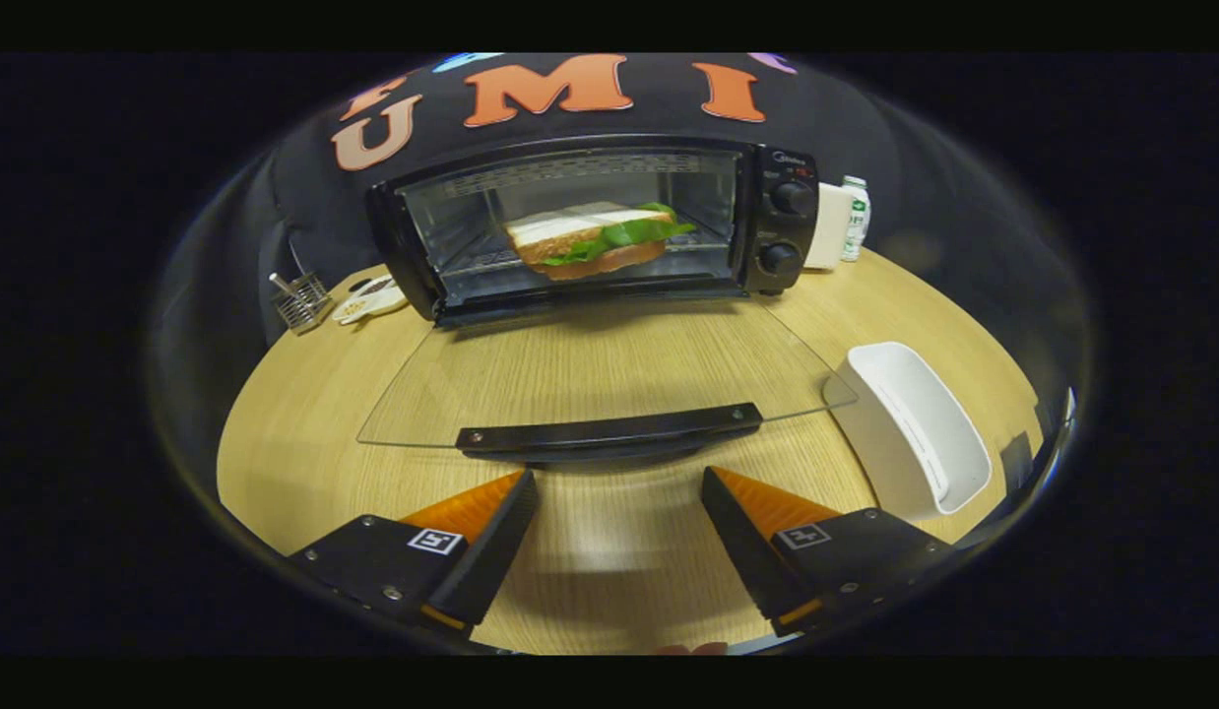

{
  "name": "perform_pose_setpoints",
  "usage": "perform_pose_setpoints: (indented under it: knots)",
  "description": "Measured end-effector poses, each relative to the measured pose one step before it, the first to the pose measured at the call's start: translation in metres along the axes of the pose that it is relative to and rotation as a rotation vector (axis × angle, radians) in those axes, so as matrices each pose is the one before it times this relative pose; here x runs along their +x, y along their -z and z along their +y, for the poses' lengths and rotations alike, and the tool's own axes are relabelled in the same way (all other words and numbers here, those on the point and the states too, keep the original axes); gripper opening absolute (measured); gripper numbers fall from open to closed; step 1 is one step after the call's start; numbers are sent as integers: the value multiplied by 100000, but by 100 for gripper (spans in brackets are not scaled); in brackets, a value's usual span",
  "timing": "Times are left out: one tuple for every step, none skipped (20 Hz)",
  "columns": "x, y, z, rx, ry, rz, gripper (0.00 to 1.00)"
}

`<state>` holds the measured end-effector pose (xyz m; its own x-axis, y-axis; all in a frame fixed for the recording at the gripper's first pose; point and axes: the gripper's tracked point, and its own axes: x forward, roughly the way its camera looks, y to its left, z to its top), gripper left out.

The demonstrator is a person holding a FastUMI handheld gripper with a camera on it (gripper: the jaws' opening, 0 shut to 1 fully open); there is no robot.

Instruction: Open the toaster oven, put the food inside, and close the toaster oven door.

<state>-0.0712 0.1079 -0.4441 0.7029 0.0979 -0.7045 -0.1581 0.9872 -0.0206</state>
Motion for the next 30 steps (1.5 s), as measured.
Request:
perform_pose_setpoints:
  knots:
    - [-237, -343, 262, -919, -767, -384, 99]
    - [-512, -635, 367, -405, -1075, -837, 99]
    - [-435, -640, 131, -356, 192, -347, 99]
    - [-444, -673, 99, -50, -64, -1043, 99]
    - [-469, -999, 199, 279, -491, -1527, 99]
    - [-319, -1064, 151, 96, -420, -2052, 99]
    - [-226, -995, -14, -669, 200, -1558, 99]
    - [-90, -859, -181, -1042, 697, -1074, 99]
    - [-244, -1025, -179, -670, 241, -1527, 99]
    - [-54, -934, -132, -267, 324, -1419, 99]
    - [-143, -833, -204, 148, 496, -1221, 99]
    - [-7, -834, -30, 477, 113, -1297, 99]
    - [-68, -851, -25, 921, 3, -1487, 99]
    - [67, -874, -153, 677, 158, -1556, 99]
    - [9, -588, -81, -149, -438, -90, 99]
    - [211, -362, 12, -225, 451, -908, 99]
    - [144, -579, -40, -74, 124, -1217, 99]
    - [105, -351, 67, -212, 29, -390, 99]
    - [14, -564, 64, -232, 79, -1166, 99]
    - [119, -494, 5, -516, 72, -823, 99]
    - [242, -437, 54, -385, 19, -795, 99]
    - [-33, -392, -12, -108, 27, -615, 99]
    - [233, -490, 21, -185, 78, -716, 99]
    - [145, -539, 39, -66, 61, -951, 99]
    - [106, -549, 55, -31, 52, -1018, 99]
    - [167, -669, 48, 116, 92, -1299, 99]
    - [151, -582, 80, -47, -21, -1085, 99]
    - [219, -501, -101, 160, 334, -866, 99]
    - [137, -602, -22, 363, -10, -840, 99]
    - [207, -546, -101, 280, 11, -848, 99]
